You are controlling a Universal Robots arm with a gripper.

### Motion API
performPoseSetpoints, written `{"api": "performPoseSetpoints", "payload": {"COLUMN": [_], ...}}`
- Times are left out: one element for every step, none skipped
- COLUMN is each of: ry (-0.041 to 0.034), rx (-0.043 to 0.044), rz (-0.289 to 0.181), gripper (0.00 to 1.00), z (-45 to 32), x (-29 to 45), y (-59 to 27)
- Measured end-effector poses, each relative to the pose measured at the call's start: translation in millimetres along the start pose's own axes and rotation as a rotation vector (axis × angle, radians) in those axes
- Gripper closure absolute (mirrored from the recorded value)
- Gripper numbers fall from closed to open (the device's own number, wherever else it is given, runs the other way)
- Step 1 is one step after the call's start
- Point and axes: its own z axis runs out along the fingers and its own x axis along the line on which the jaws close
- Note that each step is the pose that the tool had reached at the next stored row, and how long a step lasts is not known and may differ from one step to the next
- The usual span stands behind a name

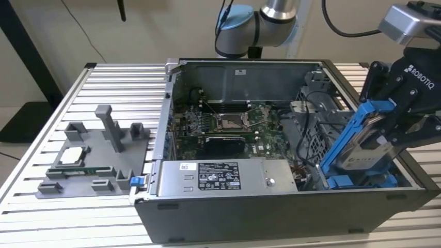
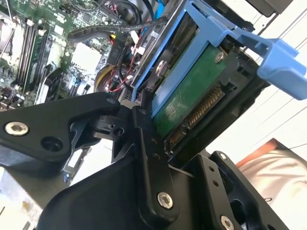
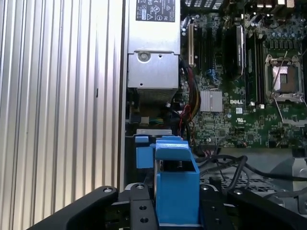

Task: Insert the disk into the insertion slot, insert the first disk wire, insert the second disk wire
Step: 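Insert the disk into the insertion slot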

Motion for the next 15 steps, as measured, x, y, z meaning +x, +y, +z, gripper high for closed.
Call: {"api": "performPoseSetpoints", "payload": {"ry": [0.0001, 0.0, -0.0001, -0.0001, 0.0001, 0.0001, 0.0002, -0.0009, -0.0008, -0.001, -0.001, -0.0008, -0.0007, -0.0006, -0.0005], "rx": [-0.0004, -0.0008, -0.0011, -0.0014, -0.0017, -0.0018, -0.0019, -0.002, -0.0022, -0.0022, -0.0022, -0.0022, -0.0022, -0.0022, -0.0022], "rz": [0.0, 0.0, 0.0, 0.0, 0.001, 0.001, 0.001, 0.0, 0.0, 0.0, 0.0, 0.0, 0.001, 0.001, 0.001], "gripper": [1.0, 1.0, 1.0, 1.0, 1.0, 1.0, 1.0, 1.0, 1.0, 1.0, 1.0, 1.0, 1.0, 1.0, 1.0], "z": [1.3, 2.7, 4.0, 5.3, 6.8, 8.6, 10.2, 12.3, 14.2, 15.2, 15.2, 15.2, 15.2, 15.2, 15.2], "x": [-0.2, -0.7, -1.3, -1.9, -2.8, -3.8, -4.6, -5.4, -5.7, -5.8, -5.8, -5.7, -5.7, -5.7, -5.7], "y": [-0.2, -0.4, -0.6, -0.8, -1.0, -1.3, -1.5, -1.9, -2.2, -2.3, -2.3, -2.3, -2.3, -2.3, -2.3]}}
